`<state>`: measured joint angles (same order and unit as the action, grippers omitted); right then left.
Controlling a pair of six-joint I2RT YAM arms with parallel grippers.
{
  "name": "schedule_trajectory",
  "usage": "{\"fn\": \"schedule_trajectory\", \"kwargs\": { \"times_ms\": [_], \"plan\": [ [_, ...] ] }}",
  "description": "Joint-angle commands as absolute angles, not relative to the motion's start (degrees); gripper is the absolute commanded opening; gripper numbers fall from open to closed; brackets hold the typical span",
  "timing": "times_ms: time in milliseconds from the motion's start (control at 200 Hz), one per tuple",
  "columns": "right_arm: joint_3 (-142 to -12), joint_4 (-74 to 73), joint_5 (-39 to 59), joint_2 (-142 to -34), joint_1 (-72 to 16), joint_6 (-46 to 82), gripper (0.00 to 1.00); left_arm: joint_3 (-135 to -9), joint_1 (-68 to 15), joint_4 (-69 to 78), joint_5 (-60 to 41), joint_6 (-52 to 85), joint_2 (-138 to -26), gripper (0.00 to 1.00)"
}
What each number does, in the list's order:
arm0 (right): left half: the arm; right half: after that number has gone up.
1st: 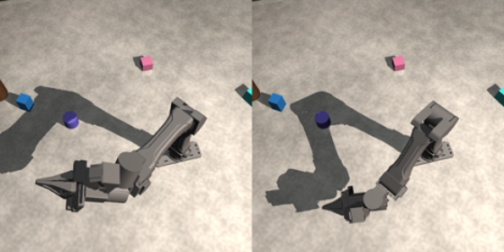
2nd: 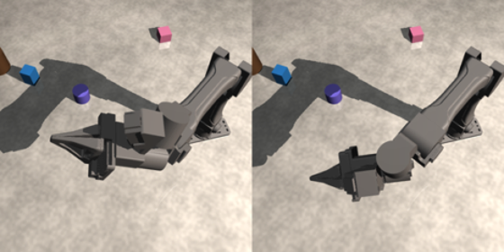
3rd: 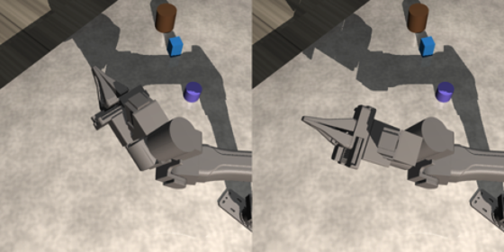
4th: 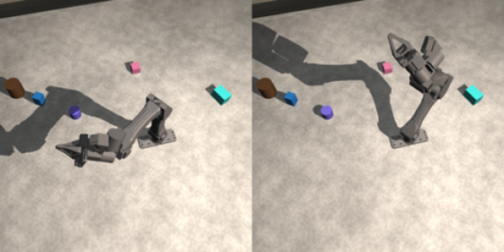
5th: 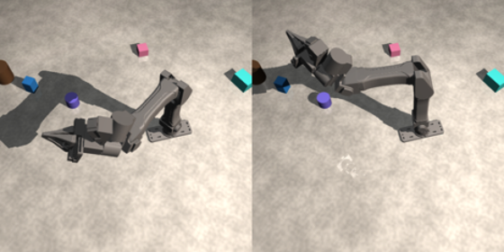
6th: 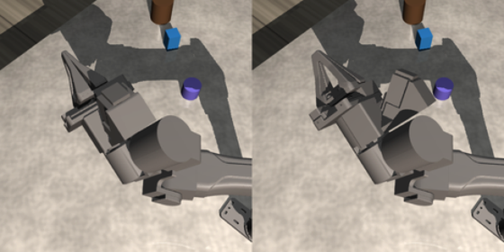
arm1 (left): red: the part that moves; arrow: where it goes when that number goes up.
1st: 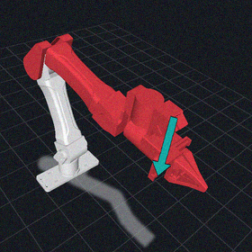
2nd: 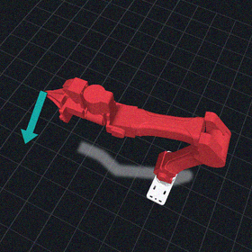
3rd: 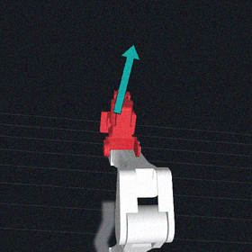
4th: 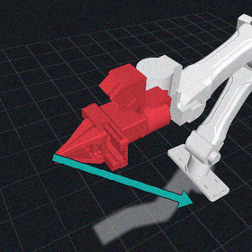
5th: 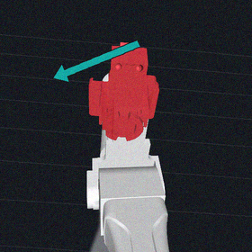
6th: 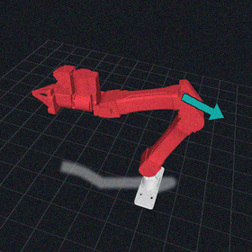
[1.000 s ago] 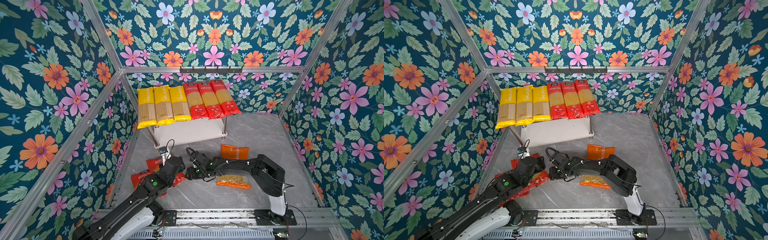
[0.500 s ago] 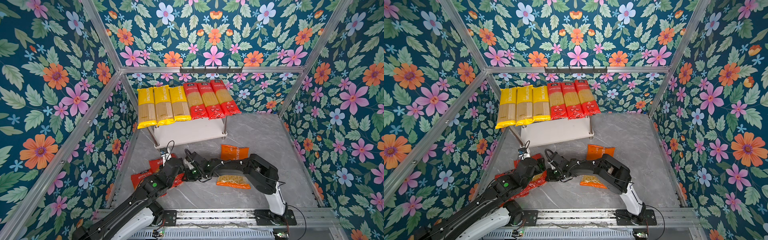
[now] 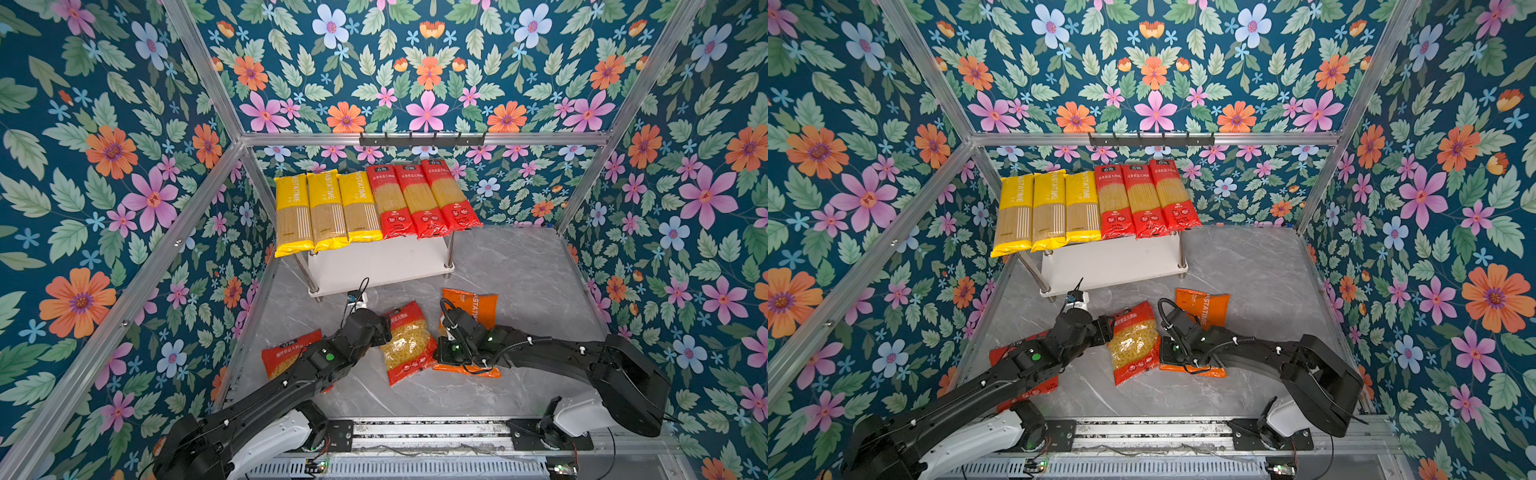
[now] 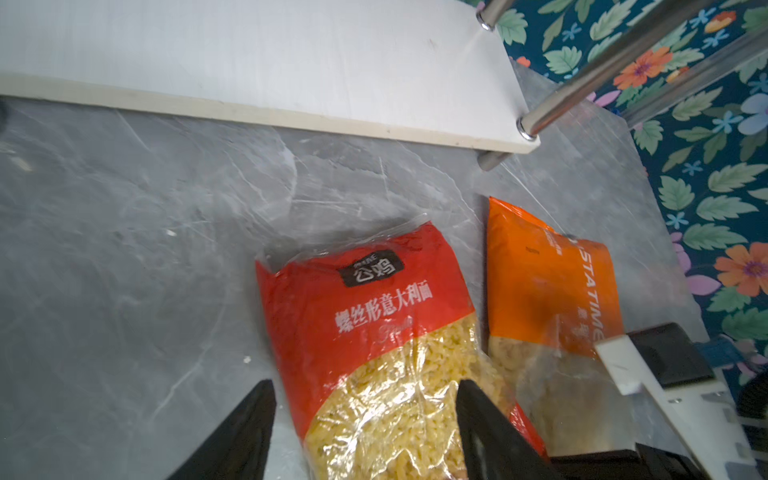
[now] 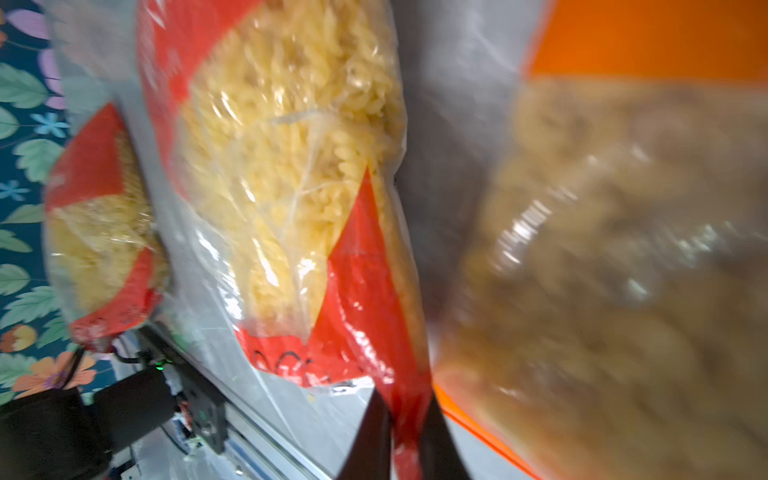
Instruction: Place and organize the pasta boxes and bags onto the shelf
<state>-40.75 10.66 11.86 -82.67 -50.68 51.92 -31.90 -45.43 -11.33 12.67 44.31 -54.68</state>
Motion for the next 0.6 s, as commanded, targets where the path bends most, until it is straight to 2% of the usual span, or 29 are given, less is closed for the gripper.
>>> {"fn": "schedule_trajectory", "kwargs": {
  "times_ms": [0, 160, 255, 355, 470, 595],
  "plan": [
    [-42.27, 15.95, 14.0, -81.08, -49.63, 51.08, 0.39, -30.03, -45.37, -7.12, 9.15, 47.35, -54.83, 0.73],
    [-45.05, 19.53, 12.18, -77.08, -44.01, 46.32, 0.55, -25.8, -43.88, -10.57, 5.66, 49.82, -51.92, 0.79],
    [-49.2, 19.31, 11.0, -80.83, -43.37, 44.5, 0.61, -21.57, -41.25, -10.2, 1.13, 50.93, -51.46, 0.81],
    [-52.74, 18.42, 11.07, -86.2, -43.33, 44.63, 0.69, -16.04, -39.44, -0.66, -4.11, 52.32, -49.81, 0.82],
    [-53.59, 14.94, 11.78, -89.72, -43.29, 45.88, 0.73, -12.93, -38.94, 9.27, -6.41, 54.32, -50.57, 0.85],
    [-54.68, 12.9, 13.18, -93.02, -43.46, 46.4, 0.74, -12.27, -38.94, 13.55, -6.28, 52.72, -55.64, 0.82]
  ]
}}
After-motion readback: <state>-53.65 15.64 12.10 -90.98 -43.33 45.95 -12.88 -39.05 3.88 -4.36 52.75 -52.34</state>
